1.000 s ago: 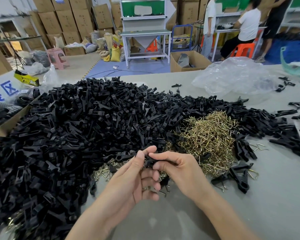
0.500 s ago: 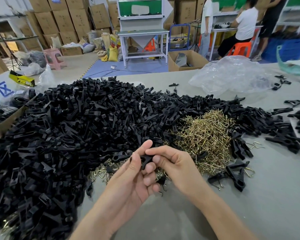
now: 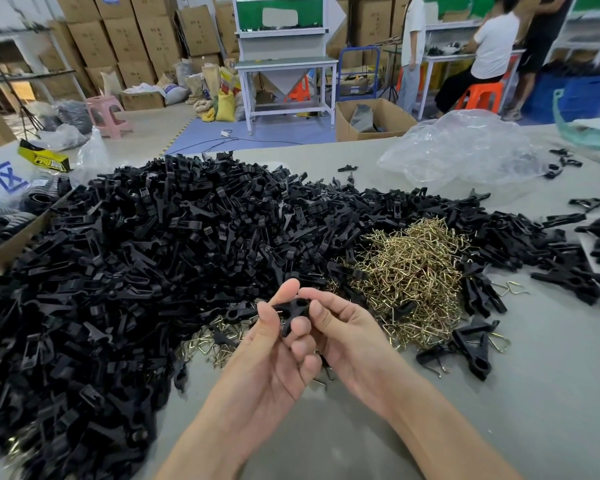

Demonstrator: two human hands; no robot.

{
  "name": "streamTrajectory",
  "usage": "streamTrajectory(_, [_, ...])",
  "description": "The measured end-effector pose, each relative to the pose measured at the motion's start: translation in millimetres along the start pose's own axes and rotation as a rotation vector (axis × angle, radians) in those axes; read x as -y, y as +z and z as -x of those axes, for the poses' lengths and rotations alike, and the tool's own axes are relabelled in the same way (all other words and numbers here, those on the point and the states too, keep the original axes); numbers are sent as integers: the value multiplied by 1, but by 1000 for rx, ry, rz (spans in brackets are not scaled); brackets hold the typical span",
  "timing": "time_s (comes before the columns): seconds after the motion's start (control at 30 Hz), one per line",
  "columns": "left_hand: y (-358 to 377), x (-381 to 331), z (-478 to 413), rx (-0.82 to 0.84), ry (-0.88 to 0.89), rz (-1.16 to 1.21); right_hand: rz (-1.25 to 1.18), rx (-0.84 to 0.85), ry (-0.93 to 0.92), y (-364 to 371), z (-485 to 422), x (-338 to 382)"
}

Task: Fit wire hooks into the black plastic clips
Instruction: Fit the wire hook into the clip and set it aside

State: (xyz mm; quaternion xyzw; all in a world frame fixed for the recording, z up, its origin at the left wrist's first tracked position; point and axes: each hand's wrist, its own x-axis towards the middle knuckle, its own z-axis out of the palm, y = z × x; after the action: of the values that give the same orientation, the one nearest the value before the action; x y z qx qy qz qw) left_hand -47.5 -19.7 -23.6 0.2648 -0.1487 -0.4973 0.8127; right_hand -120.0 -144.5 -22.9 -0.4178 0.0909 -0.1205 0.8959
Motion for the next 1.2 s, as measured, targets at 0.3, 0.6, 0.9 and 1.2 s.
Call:
streamTrajectory(0.3, [3, -4, 4, -43, 24, -30, 61, -1, -56, -5, -2, 0])
streamTrajectory(0.6, [6, -3, -1, -83, 0, 19, 103, 16, -100, -8, -2, -1])
streamTrajectory(0.9, [9, -4, -1, -199, 4, -192, 305, 35, -141, -8, 3, -4])
streamTrajectory(1.2, [33, 13, 19, -216, 267, -1163, 235, -193, -230, -26, 49, 8])
